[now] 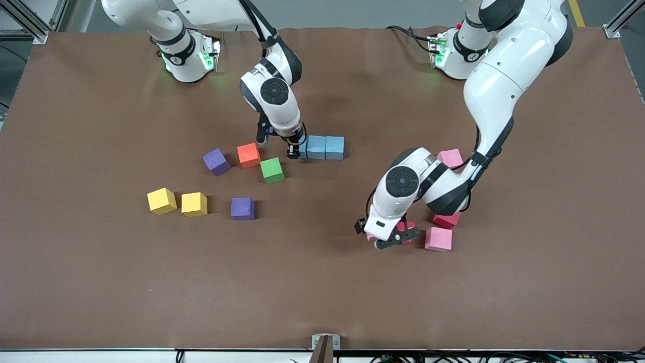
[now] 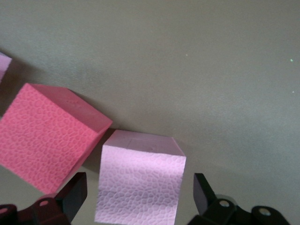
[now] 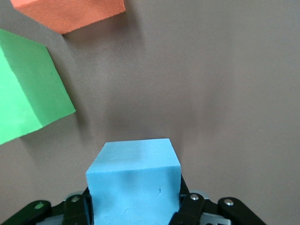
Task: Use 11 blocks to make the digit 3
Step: 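Reach down and grasp the light pink cube with the left gripper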
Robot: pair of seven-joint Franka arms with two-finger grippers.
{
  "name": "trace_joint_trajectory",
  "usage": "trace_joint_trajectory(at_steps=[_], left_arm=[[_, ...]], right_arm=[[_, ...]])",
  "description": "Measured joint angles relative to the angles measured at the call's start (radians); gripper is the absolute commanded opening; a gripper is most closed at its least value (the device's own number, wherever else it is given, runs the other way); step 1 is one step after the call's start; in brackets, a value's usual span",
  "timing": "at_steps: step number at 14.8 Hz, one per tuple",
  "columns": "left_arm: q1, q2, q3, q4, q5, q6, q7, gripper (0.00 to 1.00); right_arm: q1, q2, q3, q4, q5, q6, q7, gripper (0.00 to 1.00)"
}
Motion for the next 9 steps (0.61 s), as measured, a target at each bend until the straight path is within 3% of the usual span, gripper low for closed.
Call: trace_joint_trajectory(at_steps=[5,7,9], left_arm=[[-0.001,0.014,0.006,0.003,0.000,0.016,0.003,0.94],[-0.001,0.014,0.017,0.005,0.000,0.016,0.004,0.66],[0.000,0.014,0.021,0.007,0.000,0.016,0.004,0.47]], right_arm=[[0.002,0.000,0.000,0.000,0.000,0.000,0.000,0.00],[0.004,0.001,0.000,0.000,-0.001,0.000,0.000,0.00],[0.005,0.001,0.000,0.000,-0.001,0.000,0.000,0.00]])
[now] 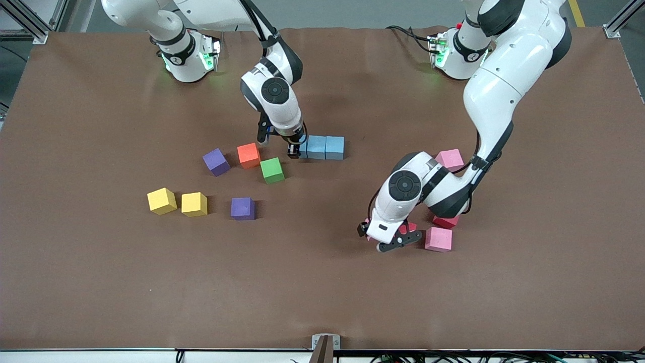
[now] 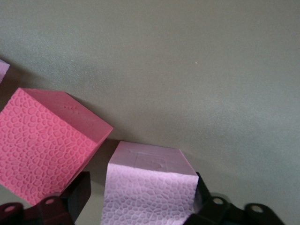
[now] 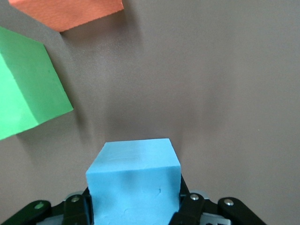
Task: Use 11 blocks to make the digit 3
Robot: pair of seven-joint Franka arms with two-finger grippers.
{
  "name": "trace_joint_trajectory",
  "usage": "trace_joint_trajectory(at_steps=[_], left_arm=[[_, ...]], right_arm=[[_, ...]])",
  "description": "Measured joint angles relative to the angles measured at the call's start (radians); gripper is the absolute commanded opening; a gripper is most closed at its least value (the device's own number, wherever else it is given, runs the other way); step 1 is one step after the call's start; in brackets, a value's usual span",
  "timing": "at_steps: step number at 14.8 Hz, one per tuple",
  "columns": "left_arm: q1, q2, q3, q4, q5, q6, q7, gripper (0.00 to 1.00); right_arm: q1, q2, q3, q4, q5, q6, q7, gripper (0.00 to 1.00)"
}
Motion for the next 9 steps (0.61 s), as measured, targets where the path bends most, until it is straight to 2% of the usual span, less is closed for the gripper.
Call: trace_joint_trajectory(at_steps=[1,5,7,9], left_arm=[[0.000,0.000,0.000,0.001,0.000,0.000,0.000,0.43],[0.003,0.000,0.003,0.006,0.000,0.000,-0.028,0.40],[0.010,-0.003,0.005,0.008,0.000,-0.008,-0.113,0.40],[0.012,-0.013,0.005,0.009,-0.001,-0.037,-0.276,0.39]], right_arm=[[0.001,0.000,0.000,0.000,0.000,0.000,0.000,0.00],[0.003,0.000,0.000,0.000,0.000,0.000,0.000,0.00],[0.004,0.000,0.000,0.000,0.000,0.000,0.000,0.00],[0.005,0.000,0.000,0.000,0.000,0.000,0.000,0.00]])
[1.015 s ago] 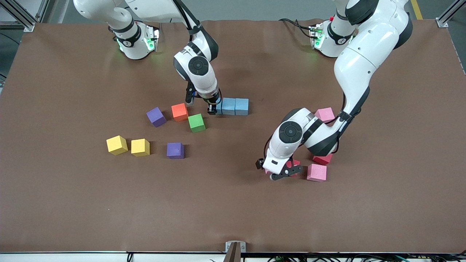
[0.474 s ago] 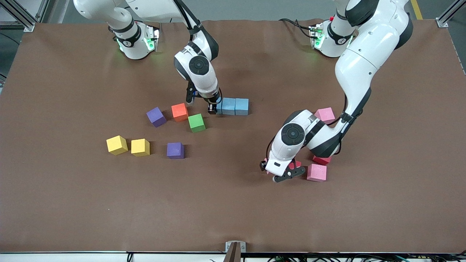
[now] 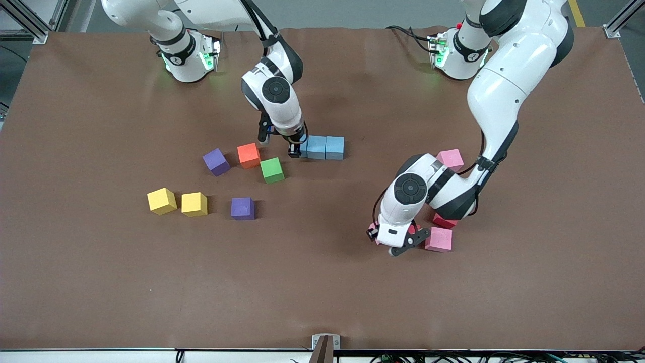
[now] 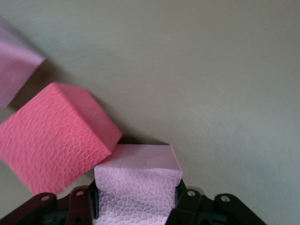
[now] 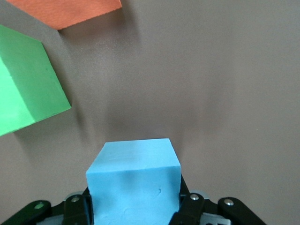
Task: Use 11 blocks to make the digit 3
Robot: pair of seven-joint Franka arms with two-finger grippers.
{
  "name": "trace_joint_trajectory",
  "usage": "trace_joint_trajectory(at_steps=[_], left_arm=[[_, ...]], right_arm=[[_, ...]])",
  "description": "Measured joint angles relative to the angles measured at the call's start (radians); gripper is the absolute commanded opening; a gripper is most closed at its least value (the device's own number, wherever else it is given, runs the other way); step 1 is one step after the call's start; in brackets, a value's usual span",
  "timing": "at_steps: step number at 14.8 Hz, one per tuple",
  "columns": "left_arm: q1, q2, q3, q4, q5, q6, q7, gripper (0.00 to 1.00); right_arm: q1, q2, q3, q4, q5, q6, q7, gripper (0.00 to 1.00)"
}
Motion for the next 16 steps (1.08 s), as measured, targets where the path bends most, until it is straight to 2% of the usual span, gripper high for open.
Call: trace_joint_trajectory(at_steps=[3,9,12,16], left_arm=[[-0.003,-0.041,-0.005,-0.018,0.000,-0.027,-0.318,0.37],[-0.005,-0.161,-0.028,-0.149,-0.001,-0.044,-0.844,0.37],[0.002,-0.165,-0.041,-0.200,-0.001,-0.043,-0.965,0.37],[0.072,-0.177,-0.111,-0.257,-0.001,-0.042,-0.994,0.37]], right_arm=[[0.000,0.000,0.000,0.000,0.000,0.000,0.000,0.00],[0.001,0.000,-0.001,0.000,0.000,0.001,0.001,0.00],[0.001,0.001,-0.002,0.000,0.000,0.002,0.005,0.00],[0.003,0.001,-0.008,0.000,0.000,0.006,0.010,0.00]])
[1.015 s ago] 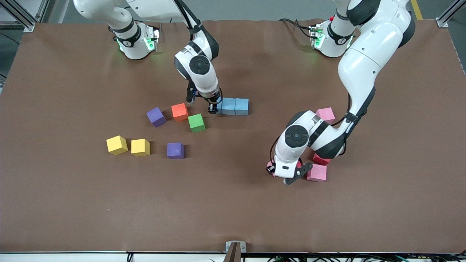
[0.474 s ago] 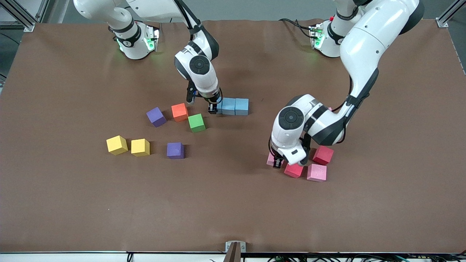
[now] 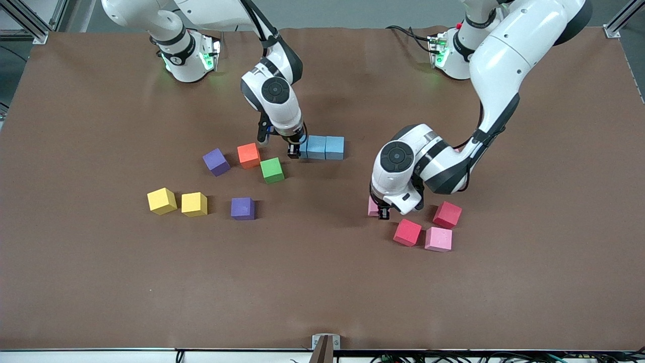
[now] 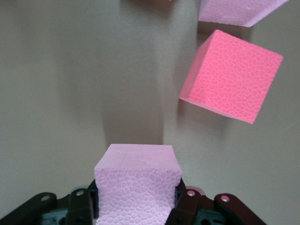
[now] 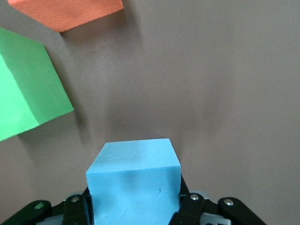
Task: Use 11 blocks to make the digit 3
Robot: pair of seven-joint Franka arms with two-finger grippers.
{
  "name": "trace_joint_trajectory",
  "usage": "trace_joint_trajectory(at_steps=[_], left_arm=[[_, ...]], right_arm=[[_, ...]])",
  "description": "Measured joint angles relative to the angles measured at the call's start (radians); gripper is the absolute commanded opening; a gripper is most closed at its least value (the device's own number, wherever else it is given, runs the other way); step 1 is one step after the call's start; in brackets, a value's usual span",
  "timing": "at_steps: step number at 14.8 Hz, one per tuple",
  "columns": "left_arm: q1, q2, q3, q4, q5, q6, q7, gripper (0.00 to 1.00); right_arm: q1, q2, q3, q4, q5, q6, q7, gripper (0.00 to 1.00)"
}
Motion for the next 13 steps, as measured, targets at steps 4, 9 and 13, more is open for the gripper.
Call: trace_joint_trajectory(at_steps=[4,9,13], left_arm=[[0.037,-0.015,-0.026,-0.025,0.000,0.001,0.000,0.37],[0.037,-0.015,-0.028,-0.029,0.000,0.014,0.000,0.37],[0.037,-0.015,-0.028,-0.030,0.000,0.016,0.000,0.37]], right_arm=[[0.002,0.000,-0.002,0.000,0.000,0.001,0.002,0.00],[0.010,0.000,-0.008,0.000,-0.001,0.001,0.002,0.00],[0.016,0.001,-0.013,0.000,-0.003,0.001,0.002,0.01]])
